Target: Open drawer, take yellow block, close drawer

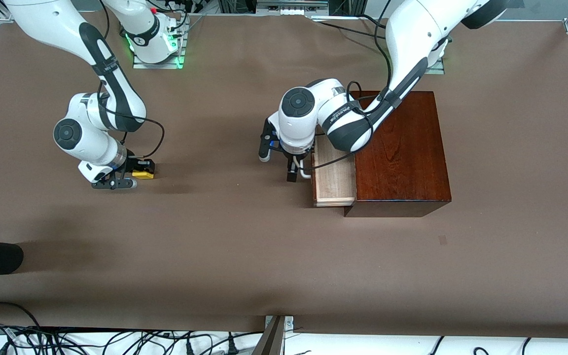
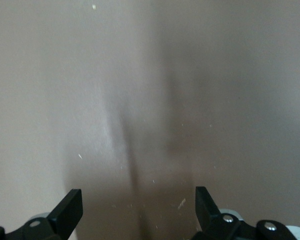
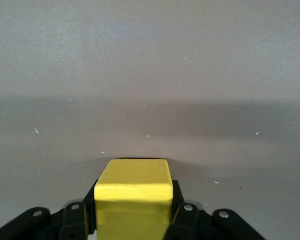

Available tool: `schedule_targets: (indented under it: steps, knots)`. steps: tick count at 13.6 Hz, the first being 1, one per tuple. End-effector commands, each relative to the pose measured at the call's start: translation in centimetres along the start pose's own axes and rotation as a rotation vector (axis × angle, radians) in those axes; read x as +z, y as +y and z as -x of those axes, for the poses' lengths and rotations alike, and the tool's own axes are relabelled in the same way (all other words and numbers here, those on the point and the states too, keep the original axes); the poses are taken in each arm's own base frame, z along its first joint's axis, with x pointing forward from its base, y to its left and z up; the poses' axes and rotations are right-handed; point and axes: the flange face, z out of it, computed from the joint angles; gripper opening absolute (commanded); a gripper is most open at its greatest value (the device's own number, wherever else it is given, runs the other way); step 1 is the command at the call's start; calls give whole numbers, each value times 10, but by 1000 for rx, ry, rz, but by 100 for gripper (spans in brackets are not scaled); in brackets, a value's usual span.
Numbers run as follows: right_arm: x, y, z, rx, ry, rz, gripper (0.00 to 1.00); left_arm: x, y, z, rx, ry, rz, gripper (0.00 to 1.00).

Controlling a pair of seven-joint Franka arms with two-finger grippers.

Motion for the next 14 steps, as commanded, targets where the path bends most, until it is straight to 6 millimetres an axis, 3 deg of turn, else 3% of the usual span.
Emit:
schedule_targets:
  steps: [1,3,5,9,14]
  knots:
    - [1,1,1,12,10,-1,99,-9,-1,30,26,-113,58,100]
    - [-18,1,-3,7,39,-3,100,-21,1,37,20,-152,74,100]
    - [-57,-1,-5,-2,64,-8,100,-25,5,44,17,-198,105,100]
    - [-173,4,-19,-30,135,-14,100,-33,5,53,-6,-244,132,100]
    - [-297,-3,3,-43,68,-28,100,-31,1,71,-40,-288,163,100]
